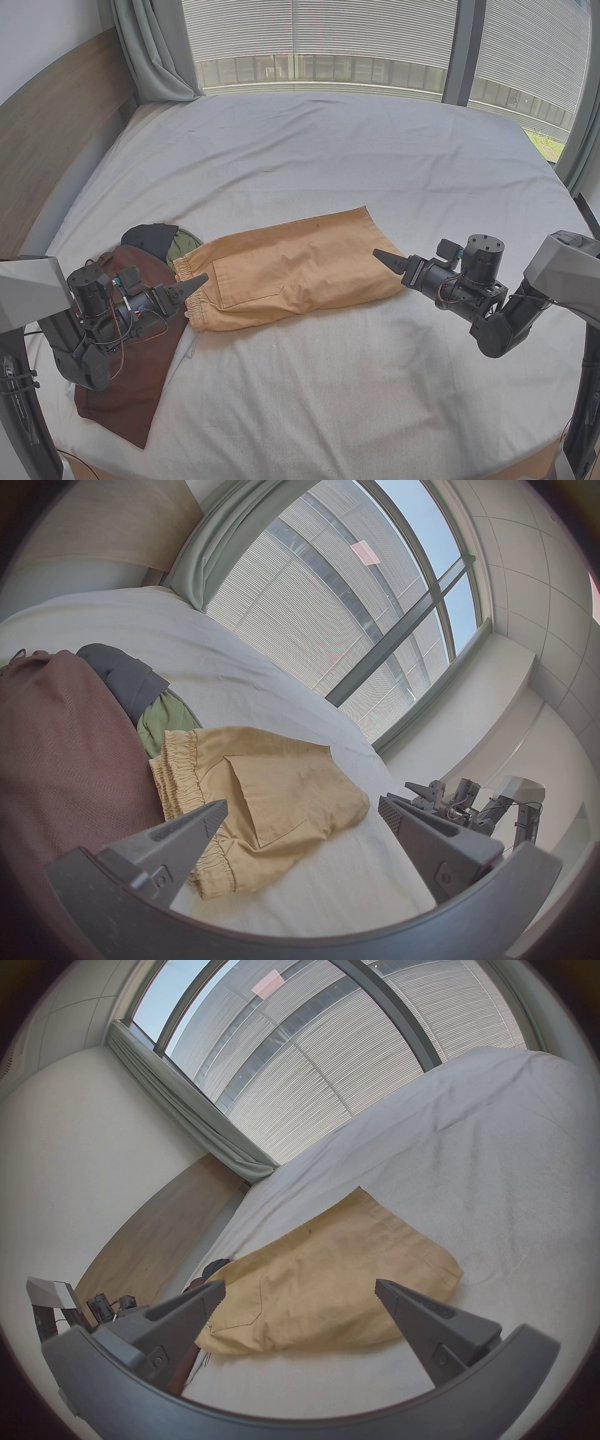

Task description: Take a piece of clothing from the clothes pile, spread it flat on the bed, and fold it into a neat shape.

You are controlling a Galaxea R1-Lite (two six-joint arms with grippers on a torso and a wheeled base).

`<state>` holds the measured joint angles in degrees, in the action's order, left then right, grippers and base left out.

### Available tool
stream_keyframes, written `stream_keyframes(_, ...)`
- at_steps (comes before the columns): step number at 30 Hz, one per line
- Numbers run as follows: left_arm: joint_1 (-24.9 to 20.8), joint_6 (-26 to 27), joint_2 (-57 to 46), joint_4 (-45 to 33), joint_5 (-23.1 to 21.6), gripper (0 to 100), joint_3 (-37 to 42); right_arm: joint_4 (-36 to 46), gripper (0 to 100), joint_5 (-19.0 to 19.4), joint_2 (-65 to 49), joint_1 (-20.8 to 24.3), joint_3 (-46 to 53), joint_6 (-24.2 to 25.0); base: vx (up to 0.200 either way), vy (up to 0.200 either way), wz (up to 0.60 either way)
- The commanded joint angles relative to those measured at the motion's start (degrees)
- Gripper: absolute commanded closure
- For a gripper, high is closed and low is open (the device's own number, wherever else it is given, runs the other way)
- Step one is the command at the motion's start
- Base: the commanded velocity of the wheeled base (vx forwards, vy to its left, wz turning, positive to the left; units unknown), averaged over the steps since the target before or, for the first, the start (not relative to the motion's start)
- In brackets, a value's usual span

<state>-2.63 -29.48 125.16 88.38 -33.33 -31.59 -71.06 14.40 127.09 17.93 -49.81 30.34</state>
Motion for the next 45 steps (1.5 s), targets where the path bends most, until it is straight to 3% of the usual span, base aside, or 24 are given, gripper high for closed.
stream_keyframes(1,-0.09,0.03,-0.09,0.04,0.02,0,0.30,0.22,0,0.02,1.76,0.09,0.06,-0.02,0.000,0.000,0.00)
stream_keyframes(45,-0.09,-0.05,0.17,0.12,-0.07,0,-0.14,-1.63,0,-0.07,17.76,1.23,-7.14,2.79,0.000,0.000,0.00)
